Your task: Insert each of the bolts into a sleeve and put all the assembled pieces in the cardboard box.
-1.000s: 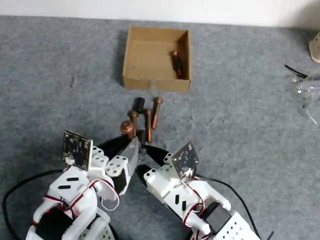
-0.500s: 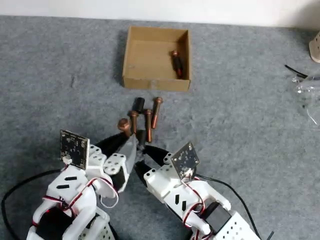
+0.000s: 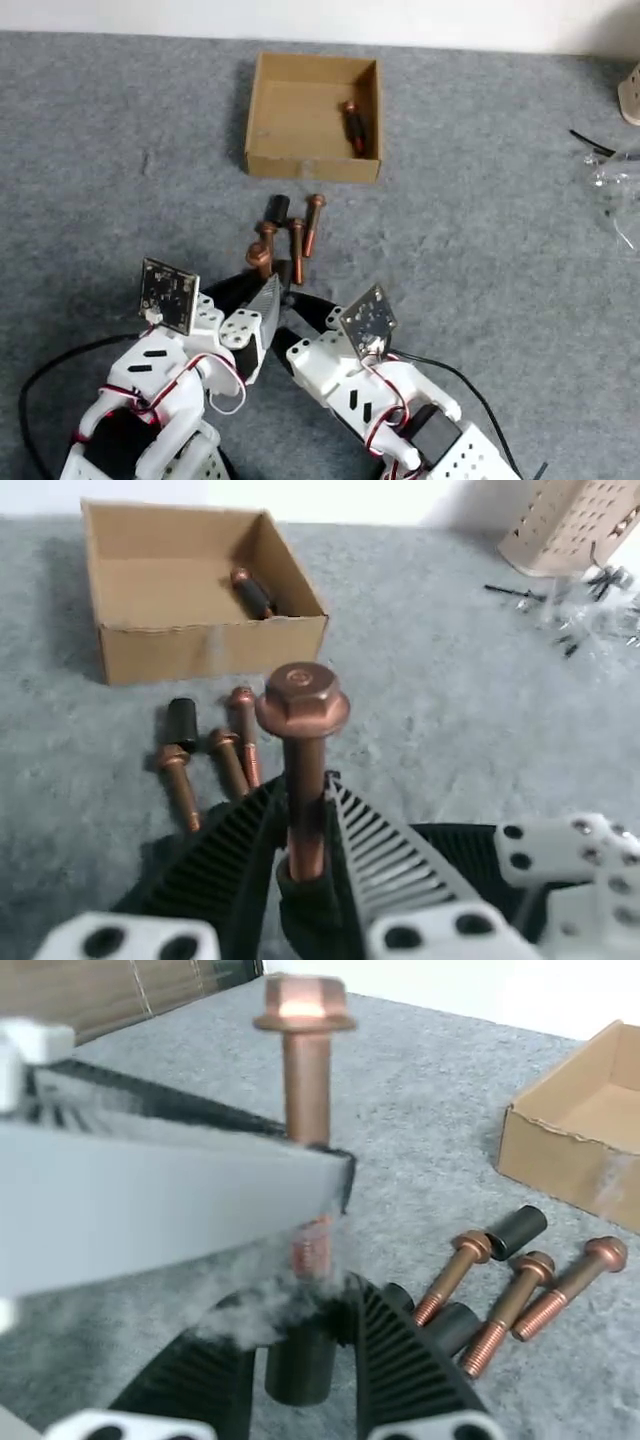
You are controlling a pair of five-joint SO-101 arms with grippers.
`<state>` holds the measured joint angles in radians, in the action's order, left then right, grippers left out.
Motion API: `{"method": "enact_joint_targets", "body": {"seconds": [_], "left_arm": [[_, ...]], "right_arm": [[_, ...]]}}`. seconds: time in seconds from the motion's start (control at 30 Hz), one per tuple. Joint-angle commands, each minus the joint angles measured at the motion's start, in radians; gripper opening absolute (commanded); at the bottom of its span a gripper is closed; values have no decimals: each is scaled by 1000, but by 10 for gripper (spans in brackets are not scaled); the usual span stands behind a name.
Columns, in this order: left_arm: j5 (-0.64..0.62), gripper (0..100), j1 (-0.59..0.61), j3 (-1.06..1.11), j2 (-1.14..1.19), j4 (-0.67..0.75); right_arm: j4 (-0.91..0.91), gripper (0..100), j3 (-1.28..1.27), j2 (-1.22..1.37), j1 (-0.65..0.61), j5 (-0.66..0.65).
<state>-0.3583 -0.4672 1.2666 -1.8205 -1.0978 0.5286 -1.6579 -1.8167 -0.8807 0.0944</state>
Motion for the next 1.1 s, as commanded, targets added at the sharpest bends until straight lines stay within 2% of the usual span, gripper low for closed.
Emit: {"method": "enact_joint_targets", "body": {"seconds": [0.0, 0.37, 1.07], "left_arm": [[-3, 5, -16, -50, 8, -14], [2, 5, -22, 68, 8, -8], [-3, 27, 4, 71, 8, 14]], "right_arm": [[-35, 4, 10, -22, -4, -11], [-35, 4, 10, -22, -2, -11], [-35, 4, 12, -22, 33, -11]]}}
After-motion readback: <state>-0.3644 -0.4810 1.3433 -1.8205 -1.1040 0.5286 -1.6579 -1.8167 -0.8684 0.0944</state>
